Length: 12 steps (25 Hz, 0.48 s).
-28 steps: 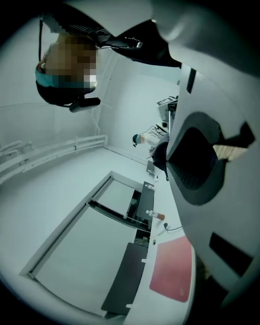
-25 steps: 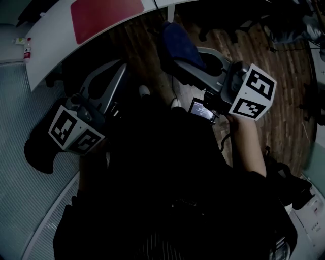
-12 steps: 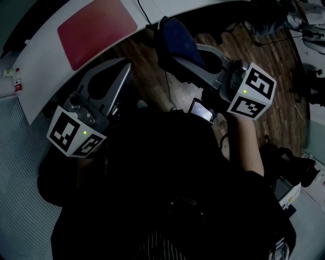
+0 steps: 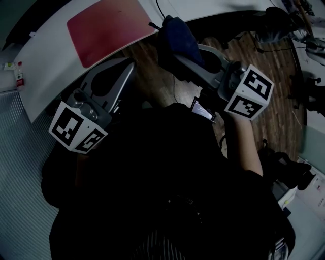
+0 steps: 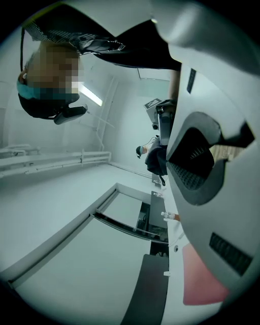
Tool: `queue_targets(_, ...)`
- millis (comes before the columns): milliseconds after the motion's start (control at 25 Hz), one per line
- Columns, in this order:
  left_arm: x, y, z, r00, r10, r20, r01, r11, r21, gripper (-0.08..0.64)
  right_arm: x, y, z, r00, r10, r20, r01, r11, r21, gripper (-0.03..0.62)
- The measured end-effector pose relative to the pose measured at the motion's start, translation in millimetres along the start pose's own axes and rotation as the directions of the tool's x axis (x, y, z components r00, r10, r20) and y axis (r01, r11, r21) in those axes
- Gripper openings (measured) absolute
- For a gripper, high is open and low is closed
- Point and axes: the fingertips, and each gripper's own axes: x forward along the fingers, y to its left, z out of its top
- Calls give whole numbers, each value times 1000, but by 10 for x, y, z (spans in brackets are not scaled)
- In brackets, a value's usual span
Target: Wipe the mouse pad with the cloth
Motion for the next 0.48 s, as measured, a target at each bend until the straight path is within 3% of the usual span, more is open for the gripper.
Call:
queue_targets(160, -137, 58, -1, 999, 48, 12, -48, 998, -36, 8, 94, 43, -19, 999, 29, -38, -29, 1000, 3, 64)
queue_targets(480, -473, 575, -103, 995, 97, 20, -95, 991, -93, 8, 701, -84, -41, 994, 60, -94, -59, 998, 16, 64)
